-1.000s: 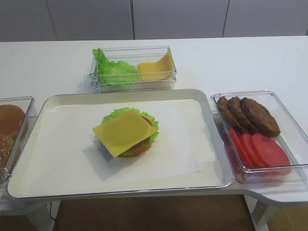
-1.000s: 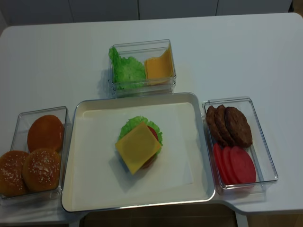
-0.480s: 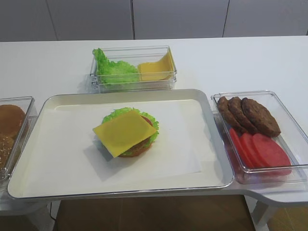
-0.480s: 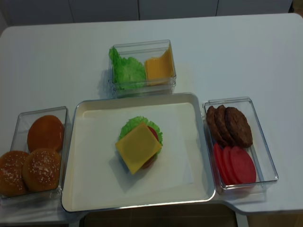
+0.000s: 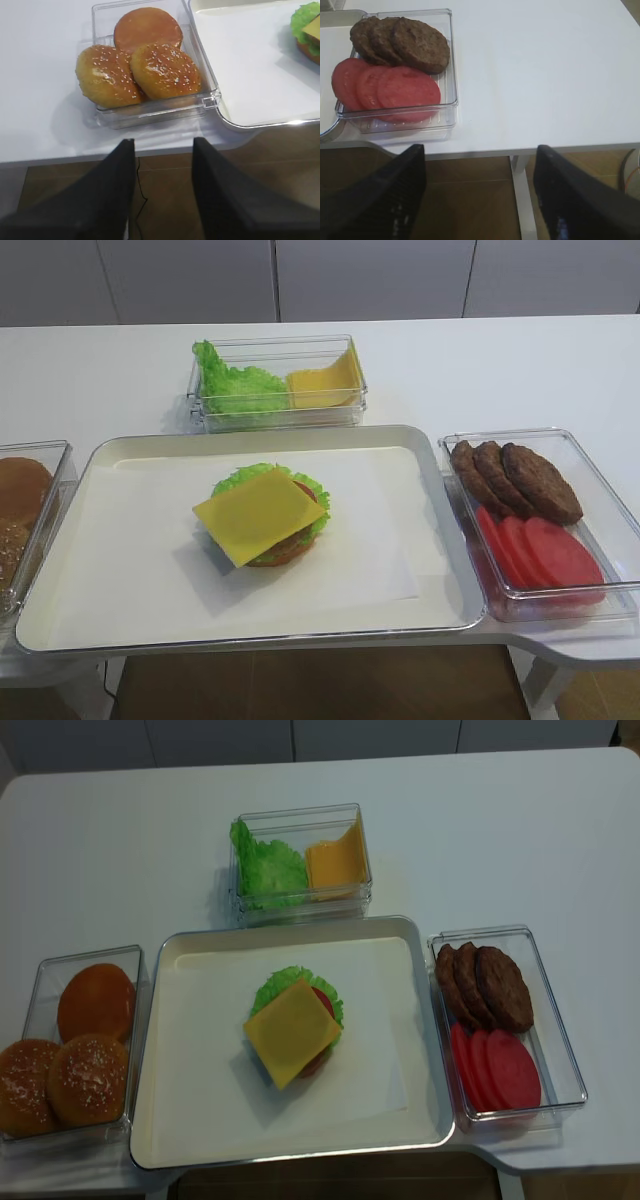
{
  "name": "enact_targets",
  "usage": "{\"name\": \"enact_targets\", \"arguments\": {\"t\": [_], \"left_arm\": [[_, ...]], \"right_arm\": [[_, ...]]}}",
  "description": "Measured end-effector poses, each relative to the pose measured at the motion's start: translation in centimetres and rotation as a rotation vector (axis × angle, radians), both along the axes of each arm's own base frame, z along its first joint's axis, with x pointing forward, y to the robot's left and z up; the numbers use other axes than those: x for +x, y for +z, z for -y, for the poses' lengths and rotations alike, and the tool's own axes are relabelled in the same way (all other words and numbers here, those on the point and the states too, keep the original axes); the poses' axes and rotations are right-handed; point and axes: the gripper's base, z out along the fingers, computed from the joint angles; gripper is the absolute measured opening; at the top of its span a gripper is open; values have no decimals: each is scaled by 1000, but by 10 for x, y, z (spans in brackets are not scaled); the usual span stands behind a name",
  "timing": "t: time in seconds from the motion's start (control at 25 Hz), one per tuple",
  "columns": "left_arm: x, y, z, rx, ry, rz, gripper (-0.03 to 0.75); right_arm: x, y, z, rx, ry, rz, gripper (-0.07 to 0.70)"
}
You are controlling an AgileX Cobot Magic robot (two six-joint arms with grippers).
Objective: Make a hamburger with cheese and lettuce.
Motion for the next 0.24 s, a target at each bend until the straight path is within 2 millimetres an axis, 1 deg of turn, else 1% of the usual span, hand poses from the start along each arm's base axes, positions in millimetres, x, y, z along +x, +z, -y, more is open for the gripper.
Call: {"name": "enact_targets", "arguments": {"t": [0.24], "left_arm": [[0,0,0,0,0,0,288]], "right_arm": [[0,0,0,2,1,0,510]]}}
